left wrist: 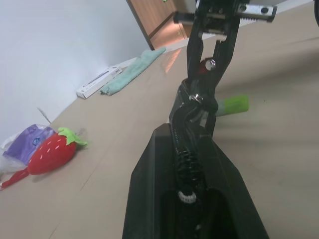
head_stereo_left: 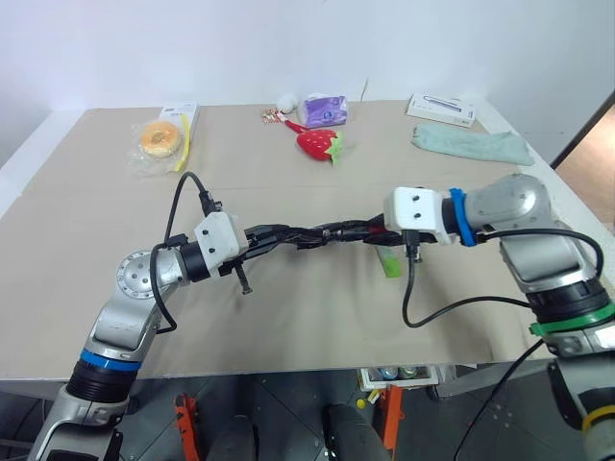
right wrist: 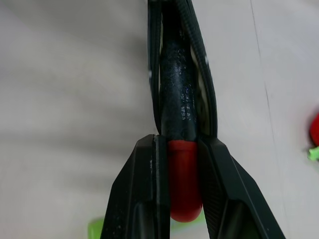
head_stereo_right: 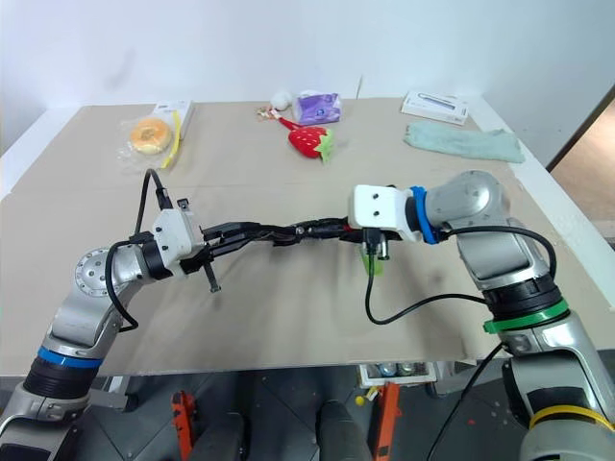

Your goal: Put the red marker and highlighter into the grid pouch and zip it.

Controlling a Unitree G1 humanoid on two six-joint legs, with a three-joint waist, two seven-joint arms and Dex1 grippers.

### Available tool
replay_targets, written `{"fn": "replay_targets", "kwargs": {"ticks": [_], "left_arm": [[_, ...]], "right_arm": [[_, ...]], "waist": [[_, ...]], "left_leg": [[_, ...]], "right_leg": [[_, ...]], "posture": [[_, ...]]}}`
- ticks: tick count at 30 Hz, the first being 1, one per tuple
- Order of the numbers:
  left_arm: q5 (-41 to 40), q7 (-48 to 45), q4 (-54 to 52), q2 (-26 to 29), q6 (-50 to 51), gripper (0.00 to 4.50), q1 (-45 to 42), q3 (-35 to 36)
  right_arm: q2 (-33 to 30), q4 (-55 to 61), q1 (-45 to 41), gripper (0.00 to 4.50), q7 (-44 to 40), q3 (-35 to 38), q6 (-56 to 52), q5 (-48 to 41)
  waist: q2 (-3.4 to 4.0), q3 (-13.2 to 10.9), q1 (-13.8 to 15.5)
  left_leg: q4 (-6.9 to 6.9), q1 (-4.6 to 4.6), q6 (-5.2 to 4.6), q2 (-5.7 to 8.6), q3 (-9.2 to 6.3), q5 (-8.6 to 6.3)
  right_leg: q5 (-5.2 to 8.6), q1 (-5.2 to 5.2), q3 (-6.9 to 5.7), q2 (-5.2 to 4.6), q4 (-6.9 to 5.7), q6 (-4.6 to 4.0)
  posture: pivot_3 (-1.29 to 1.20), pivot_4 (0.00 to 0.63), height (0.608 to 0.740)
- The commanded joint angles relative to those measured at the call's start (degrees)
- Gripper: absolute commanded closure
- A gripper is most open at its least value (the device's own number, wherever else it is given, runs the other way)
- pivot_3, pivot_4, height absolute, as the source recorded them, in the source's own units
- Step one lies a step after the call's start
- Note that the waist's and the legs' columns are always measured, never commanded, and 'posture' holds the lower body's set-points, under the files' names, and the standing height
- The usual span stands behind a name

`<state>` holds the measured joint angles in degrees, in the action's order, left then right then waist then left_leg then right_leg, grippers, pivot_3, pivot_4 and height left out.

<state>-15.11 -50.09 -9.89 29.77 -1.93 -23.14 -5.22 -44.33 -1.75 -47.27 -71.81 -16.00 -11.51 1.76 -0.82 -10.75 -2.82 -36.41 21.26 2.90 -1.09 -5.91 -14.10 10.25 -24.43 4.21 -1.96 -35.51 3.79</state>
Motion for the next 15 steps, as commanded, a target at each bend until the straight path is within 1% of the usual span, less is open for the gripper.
{"fn": "replay_targets", "kwargs": {"ticks": [1, 15], "left_arm": [[-0.2, 0.5, -2.5, -0.3, 0.0, 4.50, -0.3, 0.3], [-0.2, 0.6, -2.9, -1.0, 0.4, 4.50, 0.1, 0.0]], "right_arm": [[1.6, 2.6, -2.1, 4.00, 1.0, -0.3, -0.8, 0.4], [9.7, 4.1, -4.1, 4.00, 2.9, -3.8, -1.4, 2.6]], "waist": [[0.00, 0.0, 0.0], [0.00, 0.0, 0.0]], "left_leg": [[0.00, 0.00, 0.00, 0.00, 0.00, 0.00], [-0.01, 0.00, 0.01, 0.00, -0.01, 0.01]], "right_leg": [[0.00, 0.00, 0.00, 0.00, 0.00, 0.00], [-0.02, 0.00, 0.00, 0.00, -0.01, -0.02]], "posture": [[0.00, 0.150, 0.740], [0.00, 0.150, 0.740]]}}
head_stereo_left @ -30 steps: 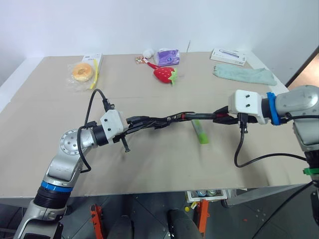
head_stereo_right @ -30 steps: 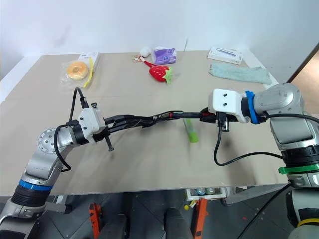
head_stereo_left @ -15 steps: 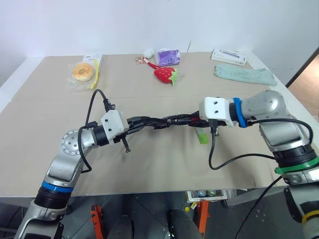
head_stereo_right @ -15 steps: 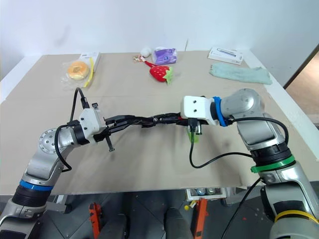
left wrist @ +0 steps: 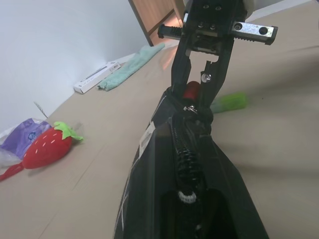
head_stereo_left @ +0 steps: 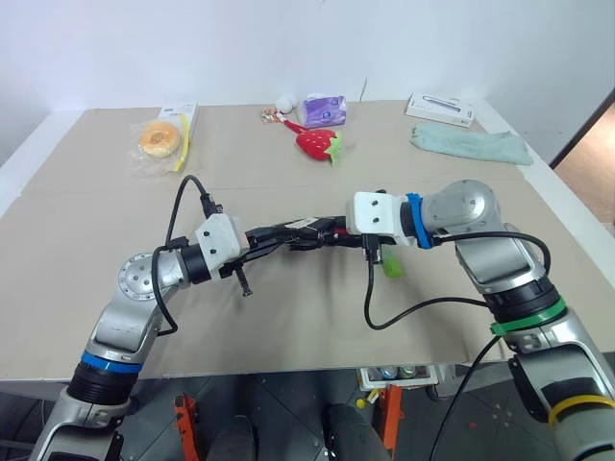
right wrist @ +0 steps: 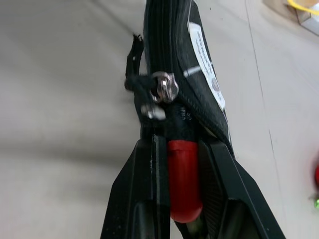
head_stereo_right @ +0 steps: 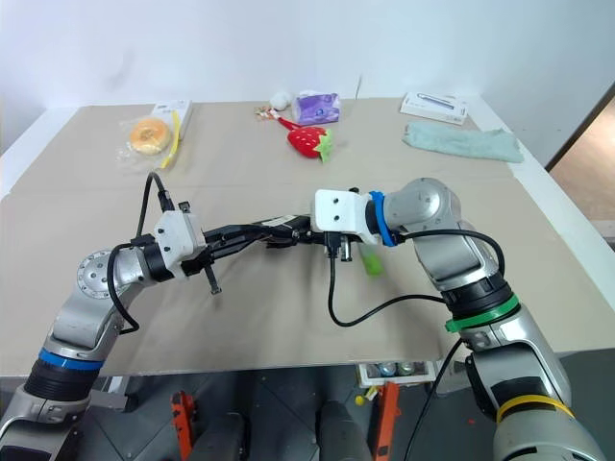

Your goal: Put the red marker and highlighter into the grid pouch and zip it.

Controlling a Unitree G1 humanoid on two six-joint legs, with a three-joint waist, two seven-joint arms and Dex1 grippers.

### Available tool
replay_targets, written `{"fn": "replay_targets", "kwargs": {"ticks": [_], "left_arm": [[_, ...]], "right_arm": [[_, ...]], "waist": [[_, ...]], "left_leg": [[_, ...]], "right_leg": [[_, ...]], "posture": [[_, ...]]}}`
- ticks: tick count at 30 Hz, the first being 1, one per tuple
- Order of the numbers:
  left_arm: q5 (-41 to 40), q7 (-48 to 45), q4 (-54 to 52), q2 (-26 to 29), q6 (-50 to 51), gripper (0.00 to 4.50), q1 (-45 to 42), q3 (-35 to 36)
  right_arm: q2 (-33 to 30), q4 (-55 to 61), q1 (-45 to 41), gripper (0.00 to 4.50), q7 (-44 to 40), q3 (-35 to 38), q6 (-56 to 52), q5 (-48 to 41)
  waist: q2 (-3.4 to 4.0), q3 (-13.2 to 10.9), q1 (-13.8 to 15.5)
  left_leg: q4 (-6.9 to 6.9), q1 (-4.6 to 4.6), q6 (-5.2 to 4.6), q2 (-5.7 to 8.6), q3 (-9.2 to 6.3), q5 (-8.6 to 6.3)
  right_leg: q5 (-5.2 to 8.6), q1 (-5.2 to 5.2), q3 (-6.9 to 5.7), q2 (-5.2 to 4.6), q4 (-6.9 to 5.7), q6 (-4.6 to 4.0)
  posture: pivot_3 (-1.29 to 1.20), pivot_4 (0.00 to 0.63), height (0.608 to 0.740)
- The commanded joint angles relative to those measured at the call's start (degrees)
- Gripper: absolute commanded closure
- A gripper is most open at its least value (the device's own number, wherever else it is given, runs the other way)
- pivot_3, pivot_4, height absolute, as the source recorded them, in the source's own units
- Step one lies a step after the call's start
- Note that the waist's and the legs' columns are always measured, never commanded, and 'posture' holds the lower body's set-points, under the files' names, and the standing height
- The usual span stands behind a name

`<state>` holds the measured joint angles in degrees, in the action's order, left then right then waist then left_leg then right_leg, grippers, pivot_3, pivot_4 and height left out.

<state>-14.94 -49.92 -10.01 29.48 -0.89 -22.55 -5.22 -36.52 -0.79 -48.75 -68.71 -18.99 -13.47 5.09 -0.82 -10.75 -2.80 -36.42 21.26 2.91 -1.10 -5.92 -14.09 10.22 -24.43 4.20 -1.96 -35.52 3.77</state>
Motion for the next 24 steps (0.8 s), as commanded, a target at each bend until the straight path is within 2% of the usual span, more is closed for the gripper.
{"fn": "replay_targets", "kwargs": {"ticks": [1, 8, 16, 24], "left_arm": [[-0.4, 0.4, -2.7, -0.8, -0.7, 4.50, -0.5, 0.0], [-0.1, 0.3, -2.9, -1.0, -0.7, 4.50, -0.4, 0.1], [-0.4, 0.4, -3.5, -0.7, -0.4, 4.50, 0.5, 0.5], [-0.4, 0.3, -3.6, -0.9, -0.5, 4.50, 0.8, 0.5]], "right_arm": [[2.5, 3.3, -2.9, 4.00, -0.1, -0.9, 0.5, -0.8], [6.1, 3.9, -3.2, 4.00, 0.9, -1.1, -0.4, -1.2], [4.5, -5.0, -3.1, 4.00, 6.3, 0.6, 0.4, 3.0], [3.5, -5.4, -4.1, 4.00, 4.7, 5.1, -8.1, -2.8]], "waist": [[0.00, 0.0, 0.0], [0.00, 0.0, 0.0], [0.00, 0.0, 0.0], [0.00, 0.0, 0.0]], "left_leg": [[0.00, -0.01, 0.00, 0.00, 0.00, 0.00], [0.00, 0.00, 0.00, -0.01, -0.02, 0.00], [0.00, -0.01, 0.00, -0.01, -0.02, 0.00], [0.00, 0.00, 0.00, -0.01, -0.02, 0.00]], "right_leg": [[0.00, 0.00, 0.00, 0.01, 0.00, 0.00], [-0.02, 0.00, -0.01, 0.01, -0.02, -0.03], [-0.02, 0.00, -0.01, 0.01, -0.02, -0.03], [-0.04, 0.00, -0.01, 0.01, -0.02, -0.07]], "posture": [[0.00, 0.150, 0.740], [0.00, 0.150, 0.740], [0.00, 0.150, 0.740], [0.00, 0.150, 0.740]]}}
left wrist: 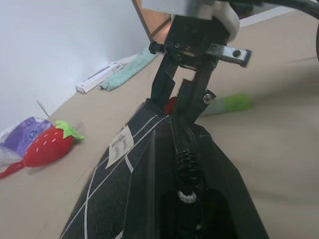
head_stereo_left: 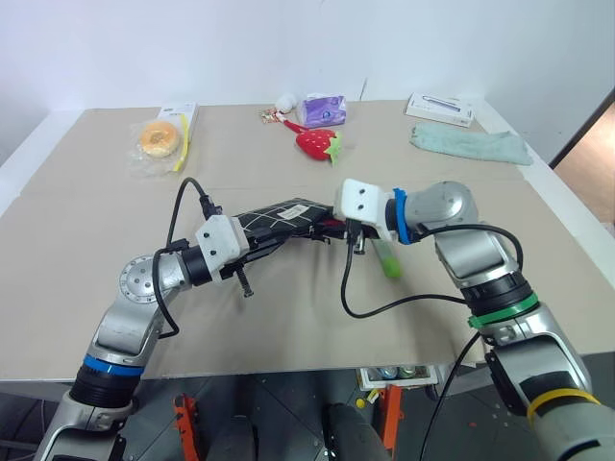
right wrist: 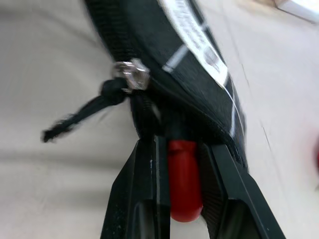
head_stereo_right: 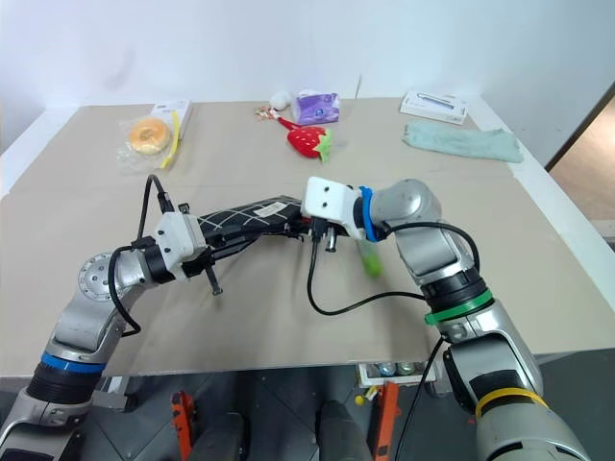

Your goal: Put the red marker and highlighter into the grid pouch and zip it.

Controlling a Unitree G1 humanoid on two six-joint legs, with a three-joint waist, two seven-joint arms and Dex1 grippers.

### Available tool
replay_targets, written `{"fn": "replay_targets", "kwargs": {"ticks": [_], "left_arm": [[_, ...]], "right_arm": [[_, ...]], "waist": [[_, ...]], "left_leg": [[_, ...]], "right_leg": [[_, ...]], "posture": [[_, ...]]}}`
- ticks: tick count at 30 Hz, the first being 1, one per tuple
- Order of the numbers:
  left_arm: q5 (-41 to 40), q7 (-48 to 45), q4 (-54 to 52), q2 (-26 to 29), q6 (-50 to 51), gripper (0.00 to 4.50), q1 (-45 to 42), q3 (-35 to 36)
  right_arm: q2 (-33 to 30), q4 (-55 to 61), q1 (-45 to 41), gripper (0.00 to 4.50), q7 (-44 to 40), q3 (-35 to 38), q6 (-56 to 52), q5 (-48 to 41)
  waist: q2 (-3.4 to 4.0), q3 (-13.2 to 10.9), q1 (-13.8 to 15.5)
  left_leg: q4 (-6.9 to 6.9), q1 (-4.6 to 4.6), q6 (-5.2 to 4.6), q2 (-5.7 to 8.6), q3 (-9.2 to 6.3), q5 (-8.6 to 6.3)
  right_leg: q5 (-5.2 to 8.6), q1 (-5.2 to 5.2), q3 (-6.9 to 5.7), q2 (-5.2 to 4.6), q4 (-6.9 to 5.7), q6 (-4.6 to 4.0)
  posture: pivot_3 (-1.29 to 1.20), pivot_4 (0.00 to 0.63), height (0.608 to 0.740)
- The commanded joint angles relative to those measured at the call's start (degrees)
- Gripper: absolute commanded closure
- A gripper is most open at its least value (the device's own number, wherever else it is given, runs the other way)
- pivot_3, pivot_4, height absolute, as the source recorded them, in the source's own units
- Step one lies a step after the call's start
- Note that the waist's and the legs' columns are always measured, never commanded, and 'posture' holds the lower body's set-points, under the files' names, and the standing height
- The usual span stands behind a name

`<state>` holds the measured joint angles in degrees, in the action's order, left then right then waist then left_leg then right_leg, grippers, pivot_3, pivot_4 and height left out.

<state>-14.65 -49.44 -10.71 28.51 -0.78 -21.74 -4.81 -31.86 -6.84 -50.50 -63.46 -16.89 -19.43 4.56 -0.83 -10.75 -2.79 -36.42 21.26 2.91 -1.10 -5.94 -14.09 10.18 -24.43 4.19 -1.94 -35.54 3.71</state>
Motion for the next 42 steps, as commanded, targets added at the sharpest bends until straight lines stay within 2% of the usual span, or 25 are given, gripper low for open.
{"fn": "replay_targets", "kwargs": {"ticks": [1, 9, 12, 15, 18, 20, 23, 30, 32, 33, 35, 38, 39, 42], "left_arm": [[-0.7, -0.3, -2.9, 0.1, -0.6, 4.50, 0.0, 0.1], [-0.6, -0.5, -2.8, -0.4, -0.8, 4.50, -0.1, 0.0], [-1.0, -0.7, -3.1, -0.6, -0.6, 4.50, 0.1, 0.1], [-3.0, -0.7, -3.3, -1.1, 0.9, 4.50, -0.1, 0.7], [-4.9, -0.6, -3.5, -1.2, 2.6, 4.50, -0.4, 1.4], [-5.6, -0.4, -3.5, -1.1, 3.3, 4.50, -0.5, 1.8], [-7.1, -0.7, -3.0, -0.8, 4.9, 4.50, -0.8, 2.2], [-9.3, -1.1, -2.7, -1.0, 9.1, 4.50, -0.2, 2.1], [-10.3, -0.8, -2.5, -1.5, 10.1, 4.50, -0.1, 2.6], [-10.9, -0.6, -2.4, -1.6, 10.7, 4.50, -0.2, 2.8], [-12.4, -0.1, -2.2, -2.1, 12.1, 4.50, -0.3, 3.5], [-14.3, 0.3, -2.1, -2.8, 14.4, 4.50, -0.5, 4.5], [-14.6, 0.4, -2.1, -2.9, 14.7, 4.50, -0.6, 4.7], [-15.4, 0.7, -2.2, -3.2, 15.6, 4.50, -0.6, 5.3]], "right_arm": [[-1.4, 0.4, -2.6, 4.00, -0.5, 3.4, -3.0, -2.8], [1.6, 5.5, -1.9, 4.00, -0.3, 1.9, -7.9, -6.4], [2.5, 7.0, -2.2, 4.00, -0.3, 0.2, -4.7, -5.5], [2.7, 7.7, -2.1, 4.00, -0.8, -0.4, 3.9, -5.3], [2.6, 7.6, -2.0, 4.00, -1.0, 0.0, 8.1, -6.0], [2.0, 7.9, -1.8, 4.00, -2.1, 0.3, 10.3, -6.8], [-0.9, 5.1, -2.3, 4.00, -2.2, 0.0, 19.0, -3.7], [-2.9, 1.8, -3.3, 4.00, -3.3, 1.0, 19.7, -3.6], [-3.4, 2.6, -3.7, 2.99, -4.3, 1.7, 17.8, -4.8], [-3.7, 2.9, -3.9, 2.71, -4.7, 2.0, 17.1, -5.2], [-4.5, 3.9, -4.1, 1.82, -5.9, 2.4, 15.6, -6.1], [-5.6, 5.1, -4.7, 0.33, -7.1, 3.1, 13.7, -7.7], [-5.9, 5.3, -5.1, 0.05, -7.4, 3.4, 13.2, -8.0], [-7.6, 6.5, -5.9, 0.05, -8.9, 4.3, 10.6, -9.4]], "waist": [[0.00, 0.0, 0.0], [0.00, 0.0, -0.1], [0.00, 0.0, -0.1], [0.00, 0.0, 0.0], [0.00, 0.0, 0.0], [0.00, 0.0, 0.0], [0.00, 0.0, 0.0], [0.00, 0.0, -0.1], [0.00, 0.0, -0.1], [0.00, 0.0, -0.1], [0.00, 0.0, 0.0], [0.00, 0.0, 0.0], [0.00, 0.0, 0.0], [0.00, 0.0, 0.0]], "left_leg": [[0.00, 0.00, 0.00, 0.00, 0.00, 0.00], [0.00, -0.01, 0.00, -0.02, 0.00, 0.00], [0.00, 0.00, -0.01, -0.04, -0.01, 0.00], [0.00, 0.01, 0.00, -0.04, 0.00, 0.00], [0.00, 0.00, 0.00, -0.04, -0.01, 0.00], [0.00, 0.00, 0.00, -0.05, -0.01, 0.00], [0.00, 0.01, 0.00, -0.04, -0.01, 0.00], [0.00, -0.02, 0.00, -0.05, -0.01, 0.00], [0.00, -0.02, 0.00, -0.06, -0.01, 0.00], [0.00, -0.02, 0.00, -0.05, -0.01, 0.00], [0.00, -0.01, 0.00, -0.06, -0.01, 0.00], [0.00, 0.00, 0.00, -0.05, -0.01, 0.00], [0.00, 0.00, 0.00, -0.05, -0.01, 0.00], [0.00, -0.01, 0.00, -0.06, -0.01, 0.00]], "right_leg": [[0.00, 0.00, 0.00, 0.00, 0.00, 0.00], [0.01, -0.01, 0.00, 0.03, 0.00, 0.02], [0.01, -0.01, -0.01, 0.05, -0.01, 0.02], [0.02, 0.00, -0.01, 0.04, -0.01, 0.03], [0.03, 0.00, -0.01, 0.04, -0.01, 0.05], [0.02, 0.00, -0.01, 0.04, -0.01, 0.04], [0.02, -0.01, -0.01, 0.04, -0.01, 0.04], [0.02, 0.00, -0.01, 0.06, -0.01, 0.02], [0.02, 0.00, -0.01, 0.06, -0.01, 0.02], [0.02, 0.00, -0.01, 0.06, -0.01, 0.01], [0.02, 0.00, -0.01, 0.06, -0.01, 0.01], [0.03, 0.00, -0.01, 0.06, -0.01, 0.01], [0.03, 0.00, -0.01, 0.06, -0.01, 0.01], [0.03, -0.01, -0.01, 0.06, -0.01, 0.01]], "posture": [[0.00, 0.150, 0.740], [0.00, 0.150, 0.740], [0.00, 0.150, 0.740], [0.00, 0.150, 0.740], [0.00, 0.150, 0.740], [0.00, 0.150, 0.740], [0.00, 0.150, 0.740], [0.00, 0.150, 0.740], [0.00, 0.150, 0.740], [0.00, 0.150, 0.740], [0.00, 0.150, 0.740], [0.00, 0.150, 0.740], [0.00, 0.150, 0.740], [0.00, 0.150, 0.740]]}}
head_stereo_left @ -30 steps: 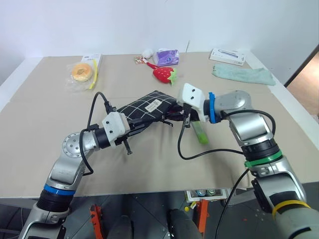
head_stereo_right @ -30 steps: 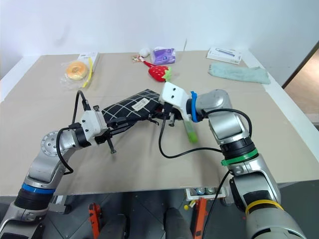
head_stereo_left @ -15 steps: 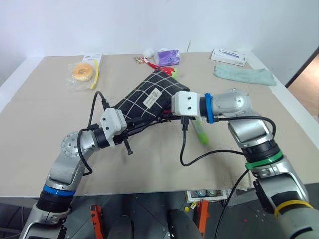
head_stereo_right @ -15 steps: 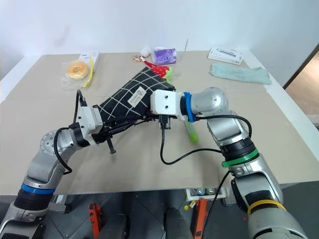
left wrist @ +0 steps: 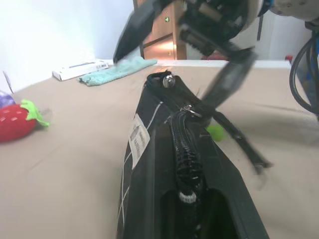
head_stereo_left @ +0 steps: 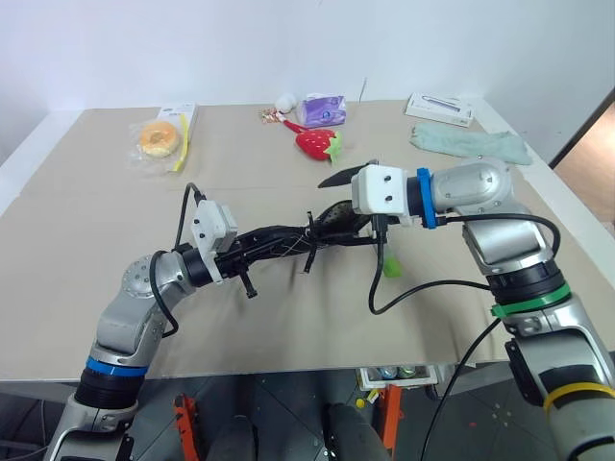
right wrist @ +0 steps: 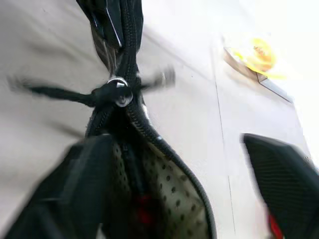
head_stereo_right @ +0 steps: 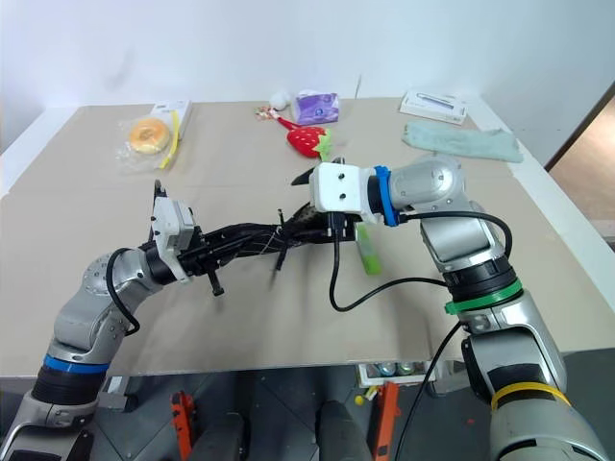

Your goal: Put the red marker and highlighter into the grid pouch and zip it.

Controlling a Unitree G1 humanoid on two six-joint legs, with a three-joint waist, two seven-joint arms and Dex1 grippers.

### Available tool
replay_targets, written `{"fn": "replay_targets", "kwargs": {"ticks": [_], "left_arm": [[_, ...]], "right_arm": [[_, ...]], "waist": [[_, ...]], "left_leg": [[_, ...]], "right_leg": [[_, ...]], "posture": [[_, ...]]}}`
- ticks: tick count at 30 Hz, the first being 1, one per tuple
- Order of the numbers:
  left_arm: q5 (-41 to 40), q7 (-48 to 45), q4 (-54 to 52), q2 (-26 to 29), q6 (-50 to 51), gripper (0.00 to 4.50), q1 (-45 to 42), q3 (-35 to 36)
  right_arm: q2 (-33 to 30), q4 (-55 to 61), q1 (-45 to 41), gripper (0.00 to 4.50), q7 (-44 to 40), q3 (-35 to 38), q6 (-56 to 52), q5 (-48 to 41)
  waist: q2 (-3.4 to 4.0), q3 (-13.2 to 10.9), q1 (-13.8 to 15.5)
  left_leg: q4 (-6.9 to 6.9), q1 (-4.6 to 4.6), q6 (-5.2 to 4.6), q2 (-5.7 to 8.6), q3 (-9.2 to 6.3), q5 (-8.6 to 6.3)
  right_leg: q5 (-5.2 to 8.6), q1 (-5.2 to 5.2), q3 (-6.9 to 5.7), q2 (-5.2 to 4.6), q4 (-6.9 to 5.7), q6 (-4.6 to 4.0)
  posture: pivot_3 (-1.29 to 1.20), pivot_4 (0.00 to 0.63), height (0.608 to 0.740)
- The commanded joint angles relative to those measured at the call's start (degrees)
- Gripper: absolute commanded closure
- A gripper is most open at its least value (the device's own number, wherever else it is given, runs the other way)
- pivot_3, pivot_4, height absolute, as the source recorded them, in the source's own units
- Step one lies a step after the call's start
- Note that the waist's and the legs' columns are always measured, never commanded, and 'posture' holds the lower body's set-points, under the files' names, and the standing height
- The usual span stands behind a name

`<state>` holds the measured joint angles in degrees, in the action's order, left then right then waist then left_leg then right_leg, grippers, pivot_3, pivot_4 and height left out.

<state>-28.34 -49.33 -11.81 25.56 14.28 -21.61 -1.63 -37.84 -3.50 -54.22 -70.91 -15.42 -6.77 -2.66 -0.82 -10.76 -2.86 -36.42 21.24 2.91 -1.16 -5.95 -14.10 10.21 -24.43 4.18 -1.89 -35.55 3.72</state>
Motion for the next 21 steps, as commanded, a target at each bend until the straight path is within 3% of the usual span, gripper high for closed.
{"fn": "replay_targets", "kwargs": {"ticks": [1, 5, 8, 10, 13, 16, 21], "left_arm": [[-2.1, 0.8, -1.1, -0.3, 0.9, 4.50, -0.8, 2.4], [-2.7, 2.2, -0.4, -0.3, 1.4, 4.50, -1.1, 4.0], [-2.3, 2.7, 0.0, 0.0, 0.9, 4.50, -0.6, 5.2], [-2.3, 2.8, -0.3, 0.0, 0.8, 4.50, -0.1, 5.5], [-2.5, 3.0, -1.3, 0.0, 1.1, 4.50, 0.7, 5.5], [-2.6, 3.1, -1.7, 0.1, 1.3, 4.50, 1.0, 5.5], [-2.6, 2.7, -1.3, 0.3, 1.5, 4.50, 0.7, 5.3]], "right_arm": [[-2.5, 3.9, -2.6, 0.05, -2.3, 3.6, -4.1, -3.6], [-5.1, 5.4, -3.4, 0.05, -2.6, 8.5, -15.1, -9.8], [-7.5, 3.6, -2.2, 0.05, 3.7, 10.2, -22.5, -7.1], [-7.5, 5.0, 0.5, 0.05, 9.6, 11.5, -33.5, -6.8], [-4.0, 14.3, 7.0, 0.05, 19.1, 13.7, -52.5, -8.2], [1.9, 22.8, 13.3, 0.05, 29.4, 15.9, -64.5, -6.2], [10.6, 28.1, 19.3, 0.05, 43.4, 17.9, -72.3, -1.9]], "waist": [[0.00, 0.0, 0.1], [-0.01, 0.0, 0.1], [-0.01, 0.0, 0.1], [-0.03, 0.0, 0.1], [-0.08, 0.0, 0.1], [-0.07, 0.0, 0.1], [-0.06, 0.0, 0.1]], "left_leg": [[0.00, 0.00, 0.00, 0.00, 0.00, 0.00], [0.00, 0.02, 0.00, 0.00, 0.00, 0.00], [0.00, 0.02, 0.00, 0.01, -0.01, 0.00], [0.00, 0.02, 0.00, 0.01, 0.00, 0.00], [0.00, 0.01, 0.00, 0.01, 0.00, 0.00], [0.04, 0.06, -0.02, -0.02, -0.01, -0.01], [-0.04, 0.32, 0.18, 0.01, -0.01, 0.10]], "right_leg": [[0.00, 0.00, -0.01, 0.00, 0.00, 0.00], [0.00, 0.00, 0.00, 0.00, 0.00, -0.01], [0.01, 0.00, -0.01, 0.00, 0.00, -0.02], [0.03, 0.00, 0.00, 0.00, 0.00, -0.05], [0.04, 0.01, 0.00, 0.00, 0.00, -0.07], [0.04, -0.10, 0.02, 0.04, -0.05, -0.07], [0.04, -0.53, 0.08, 0.06, -0.45, -0.06]], "posture": [[0.00, 0.150, 0.740], [0.00, 0.150, 0.740], [0.00, 0.150, 0.740], [0.00, 0.150, 0.740], [0.00, 0.150, 0.740], [0.00, 0.150, 0.740], [0.00, 0.150, 0.740]]}}
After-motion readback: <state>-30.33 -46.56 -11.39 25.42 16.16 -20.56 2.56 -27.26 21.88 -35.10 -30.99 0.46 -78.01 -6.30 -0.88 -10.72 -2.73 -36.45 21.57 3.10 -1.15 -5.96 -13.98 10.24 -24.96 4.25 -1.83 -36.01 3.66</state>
